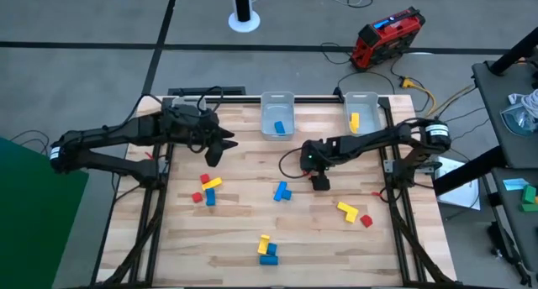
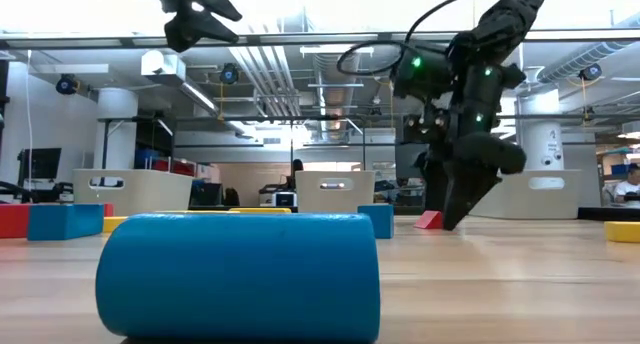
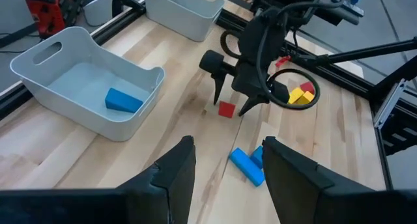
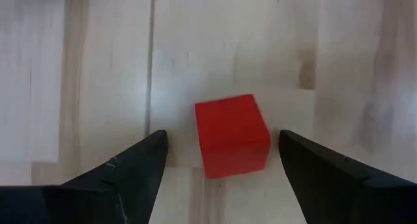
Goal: Sort blocks
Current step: Put the red block into the left gray bin
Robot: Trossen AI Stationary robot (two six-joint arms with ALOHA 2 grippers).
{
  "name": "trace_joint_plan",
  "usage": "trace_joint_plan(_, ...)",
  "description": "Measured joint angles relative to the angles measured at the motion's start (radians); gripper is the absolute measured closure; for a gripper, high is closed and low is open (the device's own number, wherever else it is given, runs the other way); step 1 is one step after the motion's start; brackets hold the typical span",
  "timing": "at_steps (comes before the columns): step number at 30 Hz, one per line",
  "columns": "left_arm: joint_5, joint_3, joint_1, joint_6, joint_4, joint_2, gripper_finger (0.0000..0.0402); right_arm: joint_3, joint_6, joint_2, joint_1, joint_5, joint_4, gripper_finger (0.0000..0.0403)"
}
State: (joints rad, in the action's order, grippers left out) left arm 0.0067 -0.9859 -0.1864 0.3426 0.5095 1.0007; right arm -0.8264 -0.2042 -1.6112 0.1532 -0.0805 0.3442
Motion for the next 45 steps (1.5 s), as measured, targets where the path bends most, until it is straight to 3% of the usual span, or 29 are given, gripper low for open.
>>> trace_joint_plan(12, 0.0, 0.0, 0.0, 0.015, 0.0, 0.0, 0.0247, -0.004, 0.003, -0.042, 0.0, -0.006, -0.011, 0.0176)
trace_joint_plan(20, 0.0, 0.0, 0.0, 0.012, 0.0, 0.002, 0.0247, -0.008, 0.061, -0.033, 0.003, -0.008, -0.014, 0.0277)
trace_joint_plan(26, 0.002, 0.0, 0.0, -0.007, 0.0, 0.002, 0.0247, -0.075, 0.136, 0.008, 0.036, -0.084, 0.05, 0.0276)
trace_joint_plan(31, 0.002, 0.0, 0.018, -0.081, -0.026, 0.002, 0.0247, -0.191, 0.242, 0.026, 0.098, -0.288, 0.116, 0.0276)
trace_joint_plan(37, 0.005, 0.0, 0.097, -0.243, -0.171, 0.013, 0.0247, -0.361, 0.394, 0.023, 0.162, -0.659, 0.101, 0.0276)
trace_joint_plan(42, 0.005, -0.001, 0.17, -0.375, -0.26, 0.045, 0.0247, -0.454, 0.534, 0.023, 0.175, -0.882, -0.062, 0.0276)
trace_joint_plan(45, 0.005, -0.001, 0.208, -0.463, -0.306, 0.064, 0.0247, -0.484, 0.616, 0.023, 0.173, -0.95, -0.152, 0.0276)
